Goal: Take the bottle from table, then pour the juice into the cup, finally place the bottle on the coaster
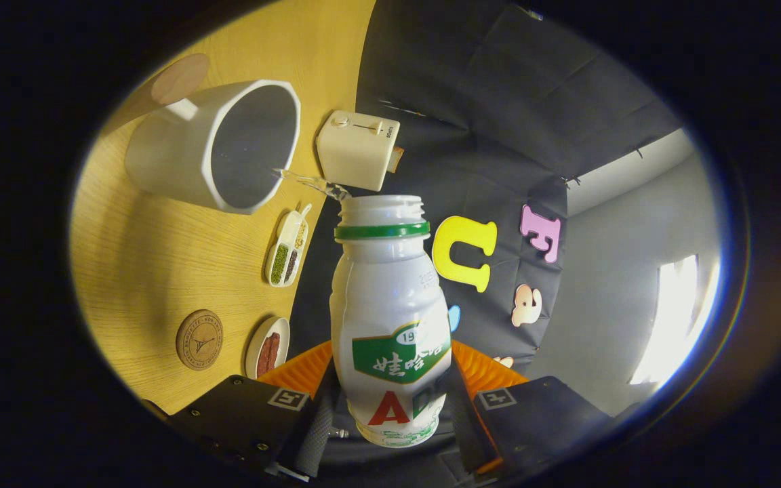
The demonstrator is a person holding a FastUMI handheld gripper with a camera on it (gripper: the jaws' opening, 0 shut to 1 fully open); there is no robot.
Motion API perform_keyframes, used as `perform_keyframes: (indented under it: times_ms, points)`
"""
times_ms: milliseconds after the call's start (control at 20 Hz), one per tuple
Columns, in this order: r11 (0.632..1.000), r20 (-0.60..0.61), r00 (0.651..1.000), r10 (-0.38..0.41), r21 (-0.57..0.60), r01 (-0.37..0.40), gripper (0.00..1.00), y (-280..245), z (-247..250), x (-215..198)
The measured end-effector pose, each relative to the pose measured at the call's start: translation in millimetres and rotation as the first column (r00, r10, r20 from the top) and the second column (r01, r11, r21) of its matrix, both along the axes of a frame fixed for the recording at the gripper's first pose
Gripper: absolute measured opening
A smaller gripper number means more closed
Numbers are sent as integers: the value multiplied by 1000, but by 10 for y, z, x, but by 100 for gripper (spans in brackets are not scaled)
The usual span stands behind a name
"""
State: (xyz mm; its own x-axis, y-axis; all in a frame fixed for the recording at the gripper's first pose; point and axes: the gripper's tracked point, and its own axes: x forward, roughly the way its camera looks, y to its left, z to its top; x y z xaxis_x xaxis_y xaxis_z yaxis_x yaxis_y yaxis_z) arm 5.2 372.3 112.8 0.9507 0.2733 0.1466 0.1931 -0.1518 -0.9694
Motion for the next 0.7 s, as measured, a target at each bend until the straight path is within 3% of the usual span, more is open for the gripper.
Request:
perform_keyframes:
  times_ms: [700]
  points:
    - [994, 56, 998, 28, -112, -21, 75, 63, 61, -37]
